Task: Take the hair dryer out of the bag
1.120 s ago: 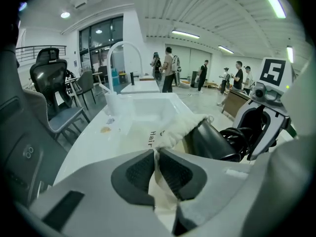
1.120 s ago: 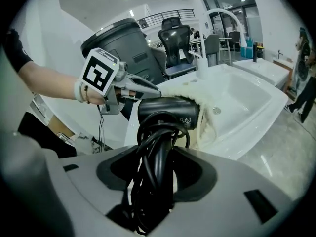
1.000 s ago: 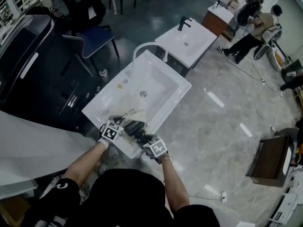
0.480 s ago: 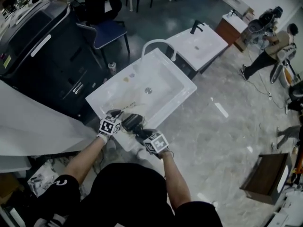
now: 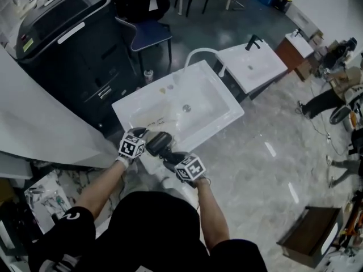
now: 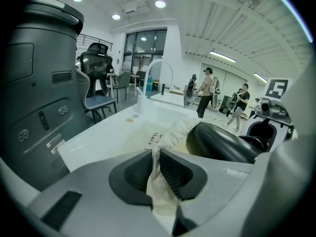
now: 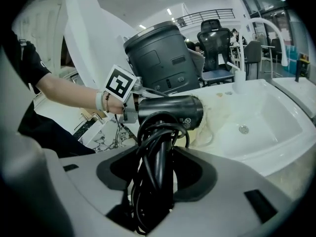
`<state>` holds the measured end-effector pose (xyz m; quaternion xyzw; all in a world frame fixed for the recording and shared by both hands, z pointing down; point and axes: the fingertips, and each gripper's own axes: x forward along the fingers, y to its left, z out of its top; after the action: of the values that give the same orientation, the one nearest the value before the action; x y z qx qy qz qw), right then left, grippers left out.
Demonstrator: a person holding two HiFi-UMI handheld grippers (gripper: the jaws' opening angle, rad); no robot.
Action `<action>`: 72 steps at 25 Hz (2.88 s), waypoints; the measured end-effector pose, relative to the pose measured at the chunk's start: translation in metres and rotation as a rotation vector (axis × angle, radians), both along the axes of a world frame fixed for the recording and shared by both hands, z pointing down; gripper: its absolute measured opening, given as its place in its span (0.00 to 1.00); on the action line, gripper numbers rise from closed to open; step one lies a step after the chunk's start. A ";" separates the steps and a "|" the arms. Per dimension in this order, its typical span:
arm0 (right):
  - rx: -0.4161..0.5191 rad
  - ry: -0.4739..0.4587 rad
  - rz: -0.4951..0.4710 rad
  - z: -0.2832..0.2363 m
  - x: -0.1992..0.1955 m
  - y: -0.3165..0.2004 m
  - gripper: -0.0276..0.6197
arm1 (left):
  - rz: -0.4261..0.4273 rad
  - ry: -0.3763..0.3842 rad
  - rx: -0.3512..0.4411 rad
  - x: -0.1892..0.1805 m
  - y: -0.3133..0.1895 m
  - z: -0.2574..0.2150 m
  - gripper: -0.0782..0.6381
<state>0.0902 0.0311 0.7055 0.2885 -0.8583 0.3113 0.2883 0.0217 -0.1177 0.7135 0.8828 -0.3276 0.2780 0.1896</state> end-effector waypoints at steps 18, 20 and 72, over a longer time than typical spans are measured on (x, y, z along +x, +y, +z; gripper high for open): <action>0.077 0.012 0.098 -0.021 0.041 0.010 0.36 | -0.003 0.012 0.049 0.006 0.017 -0.019 0.16; 0.089 0.021 0.116 -0.025 0.045 0.005 0.36 | -0.008 0.017 0.063 0.003 0.016 -0.026 0.16; -0.033 0.153 0.288 0.085 -0.027 -0.158 0.45 | -0.107 0.178 0.008 -0.100 -0.034 -0.039 0.11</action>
<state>0.0635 -0.1265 0.7909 0.4266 -0.7784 0.3407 0.3098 -0.0782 -0.1519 0.6743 0.8860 -0.3573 0.1868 0.2290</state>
